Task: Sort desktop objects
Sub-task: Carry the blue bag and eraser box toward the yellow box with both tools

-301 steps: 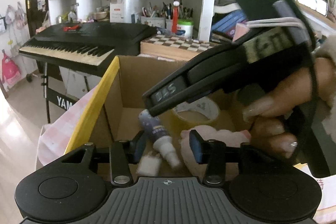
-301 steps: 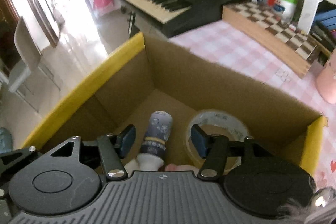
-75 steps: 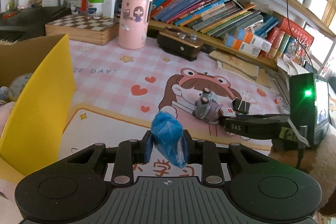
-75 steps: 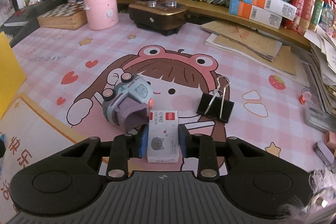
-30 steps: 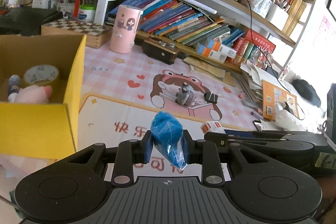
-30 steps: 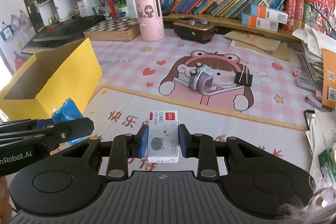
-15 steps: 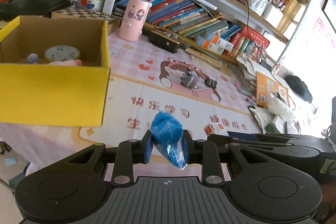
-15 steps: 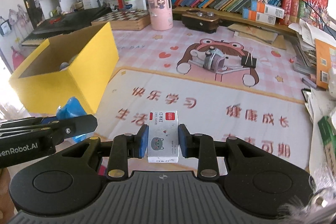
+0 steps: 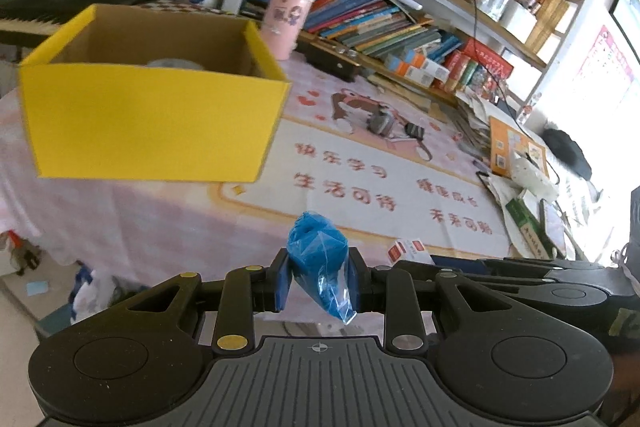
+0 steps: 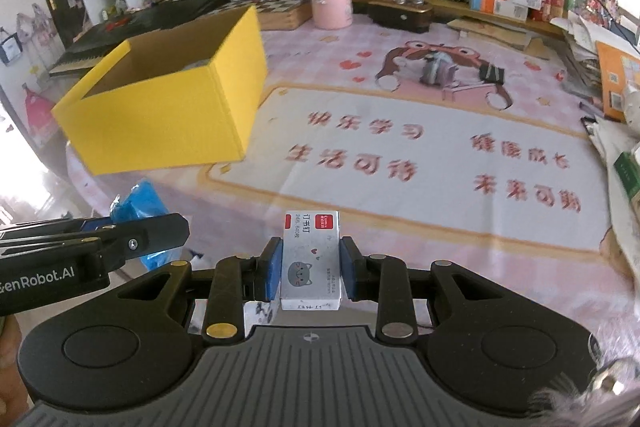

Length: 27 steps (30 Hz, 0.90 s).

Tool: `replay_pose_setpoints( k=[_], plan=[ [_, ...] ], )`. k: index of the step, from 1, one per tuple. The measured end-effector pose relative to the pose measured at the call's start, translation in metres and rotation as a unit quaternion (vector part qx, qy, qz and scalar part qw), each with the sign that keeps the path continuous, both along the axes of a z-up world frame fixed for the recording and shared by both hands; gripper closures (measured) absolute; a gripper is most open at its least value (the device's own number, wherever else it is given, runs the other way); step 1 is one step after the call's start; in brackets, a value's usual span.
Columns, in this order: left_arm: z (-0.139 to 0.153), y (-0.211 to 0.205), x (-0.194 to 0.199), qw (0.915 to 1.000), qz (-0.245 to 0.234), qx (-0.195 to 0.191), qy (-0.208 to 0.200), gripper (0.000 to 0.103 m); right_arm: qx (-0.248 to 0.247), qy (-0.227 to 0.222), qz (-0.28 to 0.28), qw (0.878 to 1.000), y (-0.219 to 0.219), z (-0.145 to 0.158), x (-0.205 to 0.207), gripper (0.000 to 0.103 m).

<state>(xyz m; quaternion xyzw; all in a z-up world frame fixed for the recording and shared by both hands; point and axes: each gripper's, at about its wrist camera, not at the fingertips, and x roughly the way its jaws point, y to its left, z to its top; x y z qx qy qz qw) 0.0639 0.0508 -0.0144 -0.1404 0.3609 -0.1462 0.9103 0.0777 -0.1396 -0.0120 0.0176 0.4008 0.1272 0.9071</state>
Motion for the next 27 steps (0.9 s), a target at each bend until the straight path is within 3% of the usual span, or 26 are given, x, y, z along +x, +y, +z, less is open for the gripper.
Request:
replay_pose_setpoints(
  k=[16, 27],
  plan=[
    [0.003, 0.075, -0.044, 0.995, 0.099, -0.009, -0.01, 0.076, -0.004, 0.007, 0.098, 0.995, 0.084, -0.001, -0.019, 0.075],
    [0.009, 0.096, -0.053, 0.9912, 0.13, -0.016, -0.024, 0.076, -0.013, -0.004, 0.138, 0.99, 0.116, 0.007, -0.022, 0.075]
  ],
)
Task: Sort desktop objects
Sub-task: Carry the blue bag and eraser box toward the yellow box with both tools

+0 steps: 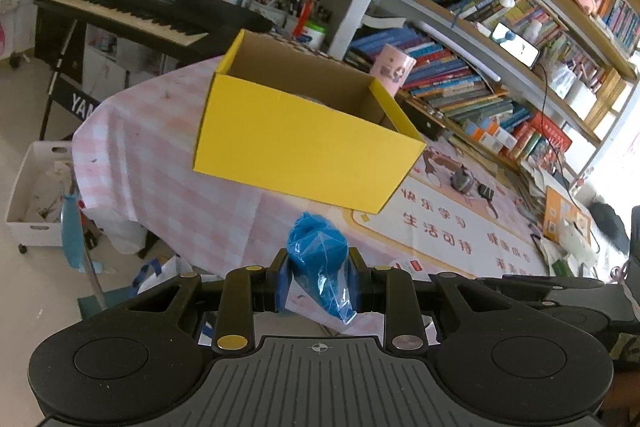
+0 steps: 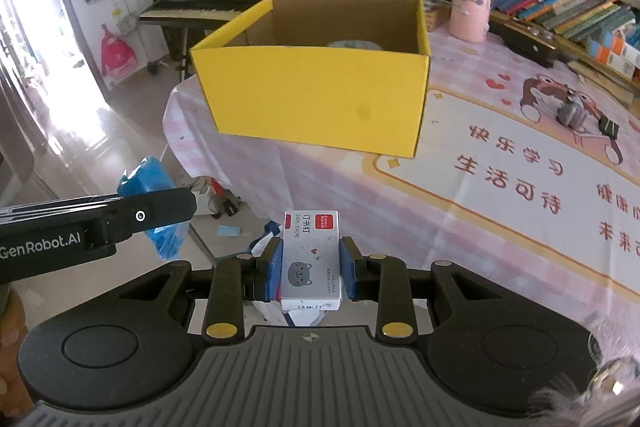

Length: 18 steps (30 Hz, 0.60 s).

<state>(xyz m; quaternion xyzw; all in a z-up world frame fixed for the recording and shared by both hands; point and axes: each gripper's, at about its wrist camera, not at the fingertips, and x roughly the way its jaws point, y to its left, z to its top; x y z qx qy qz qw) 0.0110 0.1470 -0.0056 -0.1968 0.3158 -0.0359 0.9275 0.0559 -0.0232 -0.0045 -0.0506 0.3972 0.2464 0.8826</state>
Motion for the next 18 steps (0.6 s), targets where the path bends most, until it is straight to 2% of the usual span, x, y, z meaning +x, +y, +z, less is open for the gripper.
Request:
replay_pose_setpoints(
  k=[13, 18],
  plan=[
    [0.001, 0.002, 0.012, 1.0, 0.004, 0.002, 0.002, 0.076, -0.002, -0.001, 0.007, 1.0, 0.006, 0.003, 0.011, 0.075],
    [0.004, -0.004, 0.021, 0.9999, 0.003, 0.015, -0.007, 0.076, -0.006, -0.013, 0.015, 1.0, 0.006, 0.006, 0.019, 0.075]
  ],
)
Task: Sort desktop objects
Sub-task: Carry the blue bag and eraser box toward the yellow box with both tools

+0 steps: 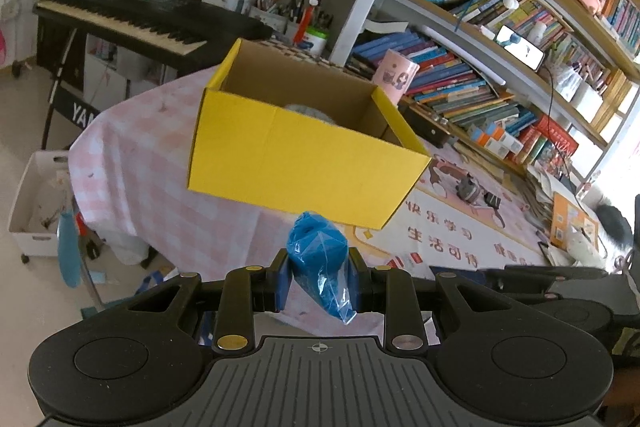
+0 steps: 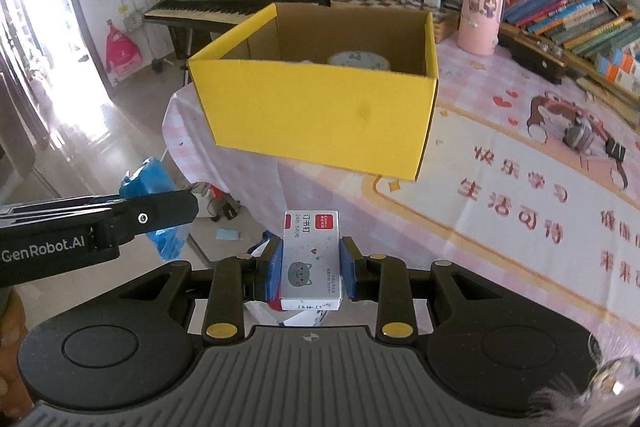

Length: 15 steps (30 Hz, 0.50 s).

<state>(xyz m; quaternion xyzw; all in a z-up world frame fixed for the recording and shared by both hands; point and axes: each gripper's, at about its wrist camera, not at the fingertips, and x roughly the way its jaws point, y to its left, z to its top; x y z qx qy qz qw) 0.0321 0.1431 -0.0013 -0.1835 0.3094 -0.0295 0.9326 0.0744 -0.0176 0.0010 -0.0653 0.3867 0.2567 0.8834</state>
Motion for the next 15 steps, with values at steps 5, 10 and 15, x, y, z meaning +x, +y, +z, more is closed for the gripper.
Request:
replay_pose_setpoints(
  k=[5, 10, 15],
  plan=[
    [0.011, -0.003, 0.012, 0.9994, 0.01, 0.025, -0.021, 0.076, 0.005, -0.029, 0.011, 0.999, -0.001, 0.01, 0.016, 0.075],
    [0.029, -0.006, 0.032, 0.9969, 0.023, 0.05, -0.057, 0.076, 0.023, -0.067, 0.021, 0.997, -0.003, 0.028, 0.039, 0.075],
    [0.04, -0.009, 0.059, 0.9947, 0.036, 0.061, -0.075, 0.076, 0.04, -0.094, 0.031, 0.994, -0.005, 0.045, 0.071, 0.075]
  ],
)
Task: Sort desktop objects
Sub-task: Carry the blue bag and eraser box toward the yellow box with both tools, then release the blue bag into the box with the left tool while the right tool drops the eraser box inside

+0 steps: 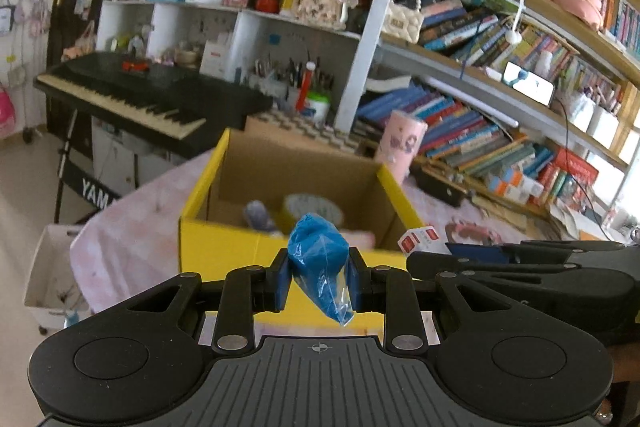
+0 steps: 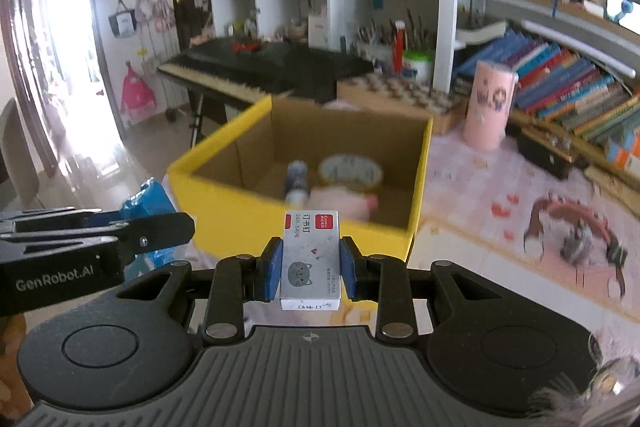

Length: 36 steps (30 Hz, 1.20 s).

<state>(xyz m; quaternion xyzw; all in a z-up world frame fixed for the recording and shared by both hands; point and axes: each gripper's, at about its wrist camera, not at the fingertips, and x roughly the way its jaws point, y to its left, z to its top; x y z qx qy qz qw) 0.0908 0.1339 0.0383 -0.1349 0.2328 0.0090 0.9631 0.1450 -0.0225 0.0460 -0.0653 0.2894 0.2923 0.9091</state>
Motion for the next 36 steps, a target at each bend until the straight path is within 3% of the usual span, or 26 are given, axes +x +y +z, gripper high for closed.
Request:
replay_pose_setpoints(
  k=[9, 19, 30, 33, 36],
  plan=[
    [0.005, 0.001, 0.05, 0.9991, 0.037, 0.02, -0.006, 0.076, 0.013, -0.014, 0.027, 0.999, 0.001, 0.01, 0.055, 0.075],
    [-0.028, 0.001, 0.113, 0.9933, 0.064, 0.066, 0.07, 0.077, 0.008, -0.006, 0.049, 0.999, 0.013, -0.001, 0.111, 0.075],
    [-0.05, -0.015, 0.139, 0.983, 0.043, 0.117, 0.134, 0.076, -0.032, 0.024, 0.093, 0.995, 0.048, -0.019, 0.159, 0.075],
    [-0.053, -0.017, 0.143, 0.9814, 0.043, 0.125, 0.14, 0.072, -0.051, 0.025, 0.104, 0.993, 0.062, -0.021, 0.17, 0.075],
    [-0.053, -0.019, 0.143, 0.9825, 0.045, 0.123, 0.133, 0.052, -0.07, 0.031, 0.117, 0.99, 0.076, -0.025, 0.182, 0.075]
  ],
)
